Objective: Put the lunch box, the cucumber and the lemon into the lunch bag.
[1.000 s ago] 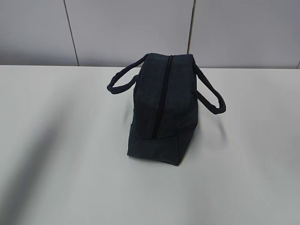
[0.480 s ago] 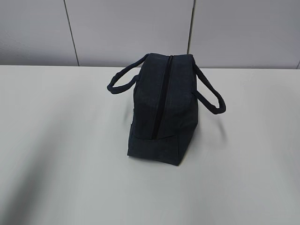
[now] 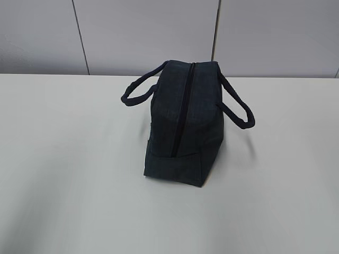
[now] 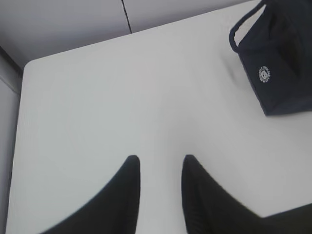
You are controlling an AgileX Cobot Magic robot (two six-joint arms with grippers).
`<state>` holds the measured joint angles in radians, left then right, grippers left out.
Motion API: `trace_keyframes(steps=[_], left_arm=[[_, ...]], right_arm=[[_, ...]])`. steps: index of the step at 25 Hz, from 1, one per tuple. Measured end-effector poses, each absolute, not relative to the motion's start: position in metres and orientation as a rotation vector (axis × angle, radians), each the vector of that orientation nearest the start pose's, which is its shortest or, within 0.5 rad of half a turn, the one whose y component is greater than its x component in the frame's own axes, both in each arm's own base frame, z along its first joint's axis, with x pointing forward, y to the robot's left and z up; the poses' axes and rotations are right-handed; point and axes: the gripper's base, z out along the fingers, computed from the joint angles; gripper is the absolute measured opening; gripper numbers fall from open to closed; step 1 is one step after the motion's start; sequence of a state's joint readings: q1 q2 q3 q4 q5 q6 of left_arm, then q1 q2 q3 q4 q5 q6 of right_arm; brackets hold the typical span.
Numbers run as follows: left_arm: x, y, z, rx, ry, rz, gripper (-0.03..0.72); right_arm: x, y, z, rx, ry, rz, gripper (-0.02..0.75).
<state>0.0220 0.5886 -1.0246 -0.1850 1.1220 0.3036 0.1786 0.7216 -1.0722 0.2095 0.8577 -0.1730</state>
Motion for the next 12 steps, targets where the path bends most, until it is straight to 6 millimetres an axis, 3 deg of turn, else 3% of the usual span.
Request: trace_keyframes(steps=[5, 12], left_arm=[[0.038, -0.017, 0.371, 0.311, 2.16, -0.099, 0.195], [0.013, -0.022, 0.332, 0.325, 2.204, -0.2, 0.195]], right_arm=[[0.072, 0.028, 0.394, -0.324, 1.98, 0.252, 0.37], [0.023, 0.021, 0.344, -0.386, 2.077, 0.243, 0.37]])
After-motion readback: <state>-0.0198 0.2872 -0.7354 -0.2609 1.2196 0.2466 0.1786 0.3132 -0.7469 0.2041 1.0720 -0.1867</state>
